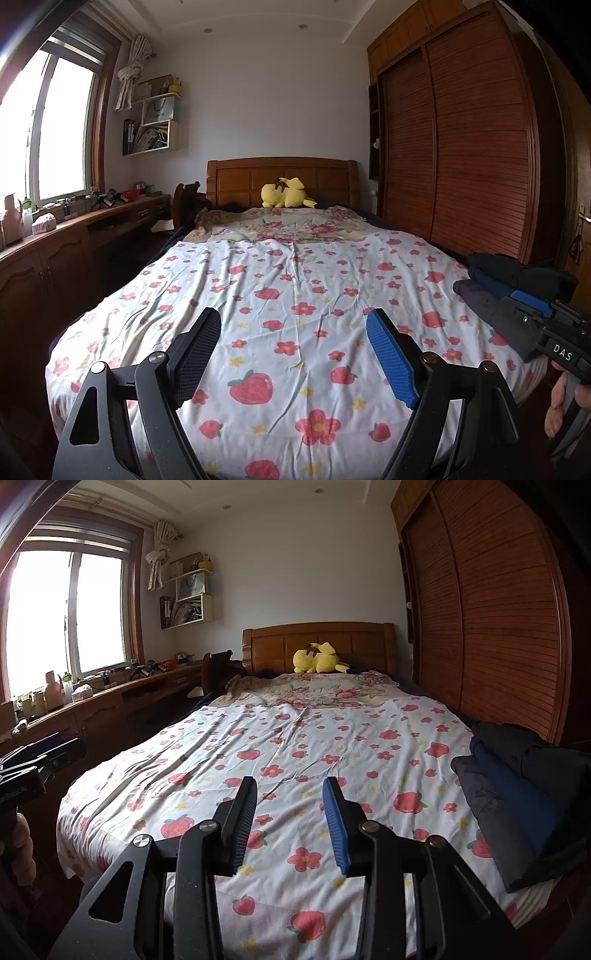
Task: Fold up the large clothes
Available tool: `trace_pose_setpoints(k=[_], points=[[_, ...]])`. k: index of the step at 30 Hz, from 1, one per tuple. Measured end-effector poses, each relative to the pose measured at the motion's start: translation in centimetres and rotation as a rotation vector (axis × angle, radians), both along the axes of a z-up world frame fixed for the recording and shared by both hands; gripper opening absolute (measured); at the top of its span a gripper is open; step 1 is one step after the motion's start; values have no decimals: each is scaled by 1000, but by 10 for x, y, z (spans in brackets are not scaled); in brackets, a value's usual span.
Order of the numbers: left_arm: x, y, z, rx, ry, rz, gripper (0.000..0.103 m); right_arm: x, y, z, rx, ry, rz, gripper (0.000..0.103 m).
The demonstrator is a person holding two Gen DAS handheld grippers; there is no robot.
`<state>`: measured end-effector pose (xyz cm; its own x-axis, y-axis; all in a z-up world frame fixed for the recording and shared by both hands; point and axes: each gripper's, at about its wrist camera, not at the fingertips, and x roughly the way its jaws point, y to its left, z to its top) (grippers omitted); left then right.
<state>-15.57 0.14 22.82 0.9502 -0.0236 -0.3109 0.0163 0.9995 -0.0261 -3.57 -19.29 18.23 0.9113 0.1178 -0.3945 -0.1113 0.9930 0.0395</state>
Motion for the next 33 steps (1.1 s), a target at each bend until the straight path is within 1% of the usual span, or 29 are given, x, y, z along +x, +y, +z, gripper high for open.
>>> trace_pose_setpoints(k=[15,33], points=[[-5,-1,0,9,-12,0,83,0,-1,-7,-6,-3,-16,38],[-6,-6,0,17,-13,-2,84,-2,0,-4,-1,-8,-14,38]])
